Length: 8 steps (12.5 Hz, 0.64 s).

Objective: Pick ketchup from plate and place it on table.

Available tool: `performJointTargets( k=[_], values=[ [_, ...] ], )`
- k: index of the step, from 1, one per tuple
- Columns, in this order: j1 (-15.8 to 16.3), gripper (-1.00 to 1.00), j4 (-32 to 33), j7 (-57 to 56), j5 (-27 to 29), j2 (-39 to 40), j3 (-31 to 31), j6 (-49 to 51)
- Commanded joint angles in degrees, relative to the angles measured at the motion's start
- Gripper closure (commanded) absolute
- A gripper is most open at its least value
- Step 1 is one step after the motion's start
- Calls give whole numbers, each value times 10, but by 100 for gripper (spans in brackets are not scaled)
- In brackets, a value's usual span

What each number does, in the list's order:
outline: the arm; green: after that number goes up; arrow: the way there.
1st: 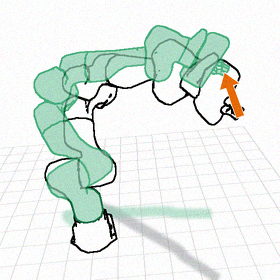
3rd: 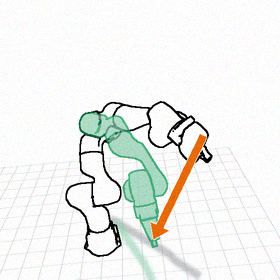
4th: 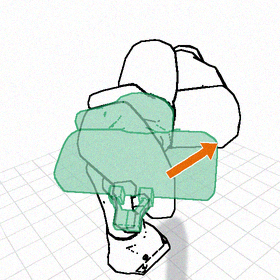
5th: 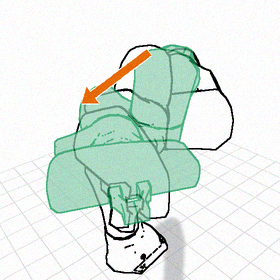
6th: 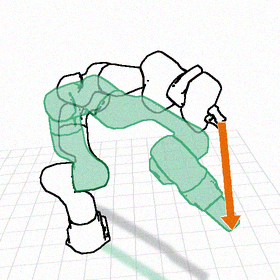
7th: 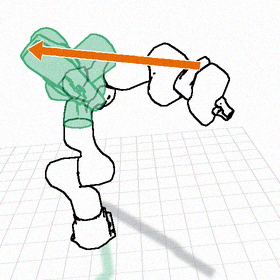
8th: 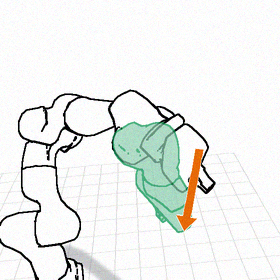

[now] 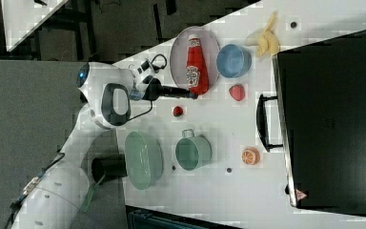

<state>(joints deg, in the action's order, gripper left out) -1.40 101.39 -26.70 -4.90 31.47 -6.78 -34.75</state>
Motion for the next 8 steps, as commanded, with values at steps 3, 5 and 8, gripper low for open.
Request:
performJointTargets(
  k=[3, 5, 8],
  values=[
    [12, -100, -21, -66, -47, 56, -4, -121],
    [12, -100, -21, -66, -48, 80, -3, -165],
    [12, -93, -22, -66, -48, 104, -1, -194]
  ],
)
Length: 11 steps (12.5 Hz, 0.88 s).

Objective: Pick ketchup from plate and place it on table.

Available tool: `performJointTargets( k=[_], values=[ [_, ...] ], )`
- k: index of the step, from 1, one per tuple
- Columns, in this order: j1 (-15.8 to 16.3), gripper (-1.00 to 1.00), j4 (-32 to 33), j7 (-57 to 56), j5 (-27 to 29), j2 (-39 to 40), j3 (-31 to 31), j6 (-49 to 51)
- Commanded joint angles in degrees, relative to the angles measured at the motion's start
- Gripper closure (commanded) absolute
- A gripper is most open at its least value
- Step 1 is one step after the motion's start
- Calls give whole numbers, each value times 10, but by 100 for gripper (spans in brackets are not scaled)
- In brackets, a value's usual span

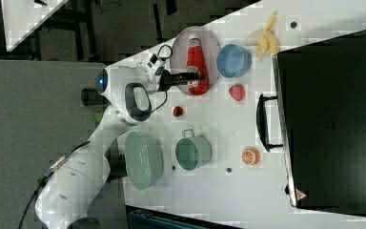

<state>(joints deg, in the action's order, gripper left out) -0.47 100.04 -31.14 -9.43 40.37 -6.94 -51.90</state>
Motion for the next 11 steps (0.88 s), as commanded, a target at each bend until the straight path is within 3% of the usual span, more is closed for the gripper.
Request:
performJointTargets(
  k=[1, 3, 8, 11],
  values=[
    [3, -69, -8, -21, -3, 21, 2, -27],
    [3, -23, -10, -21, -3, 22, 0, -44],
    [2, -21, -12, -16, 0, -4, 0, -42],
    [-2, -21, -9, 10, 1, -68, 0, -19]
  ],
)
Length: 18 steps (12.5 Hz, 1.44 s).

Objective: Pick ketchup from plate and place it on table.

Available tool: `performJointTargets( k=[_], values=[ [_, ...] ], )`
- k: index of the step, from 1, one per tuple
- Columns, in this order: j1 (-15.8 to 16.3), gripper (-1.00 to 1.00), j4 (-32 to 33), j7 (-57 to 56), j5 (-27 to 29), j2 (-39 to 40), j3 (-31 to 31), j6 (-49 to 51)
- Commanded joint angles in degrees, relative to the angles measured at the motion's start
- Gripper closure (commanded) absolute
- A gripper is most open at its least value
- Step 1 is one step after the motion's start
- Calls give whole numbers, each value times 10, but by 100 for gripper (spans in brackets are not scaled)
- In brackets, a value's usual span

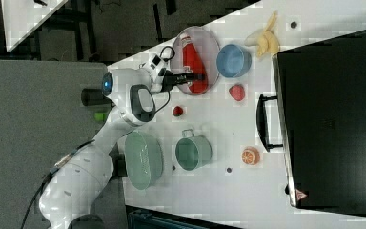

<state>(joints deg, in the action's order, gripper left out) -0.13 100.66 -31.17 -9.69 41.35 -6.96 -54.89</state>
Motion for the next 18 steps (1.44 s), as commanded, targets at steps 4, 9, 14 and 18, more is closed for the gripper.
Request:
performJointTargets(
  k=[4, 9, 14, 18],
  values=[
    [-21, -21, -8, 12, 4, -195, 4, 151],
    [-54, -21, 38, 16, 77, -319, 25, 319],
    [-68, -21, 160, 16, 97, -399, 58, 338],
    [-68, -21, 275, 33, 97, -436, 59, 226]
  ],
)
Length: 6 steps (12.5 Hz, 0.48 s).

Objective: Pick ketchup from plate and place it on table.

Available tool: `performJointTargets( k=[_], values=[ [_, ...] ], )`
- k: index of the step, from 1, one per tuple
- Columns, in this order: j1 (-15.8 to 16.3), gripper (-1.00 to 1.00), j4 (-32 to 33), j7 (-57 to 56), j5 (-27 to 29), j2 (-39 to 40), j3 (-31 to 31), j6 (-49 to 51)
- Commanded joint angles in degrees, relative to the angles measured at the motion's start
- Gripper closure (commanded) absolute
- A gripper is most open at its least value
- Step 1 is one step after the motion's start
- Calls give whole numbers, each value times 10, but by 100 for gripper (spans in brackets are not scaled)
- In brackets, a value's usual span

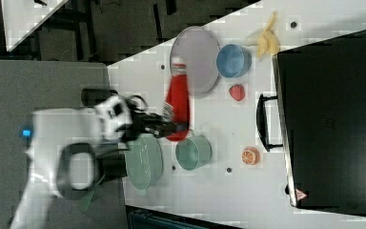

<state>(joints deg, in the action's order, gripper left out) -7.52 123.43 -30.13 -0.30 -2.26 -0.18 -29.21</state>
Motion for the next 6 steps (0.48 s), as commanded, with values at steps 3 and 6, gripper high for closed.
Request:
performJointTargets(
  k=[3, 6],
  values=[
    [10, -21, 114, 23, 4, 23, -16, -125],
    [11, -21, 147, 23, 4, 78, -21, -229]
  ],
)
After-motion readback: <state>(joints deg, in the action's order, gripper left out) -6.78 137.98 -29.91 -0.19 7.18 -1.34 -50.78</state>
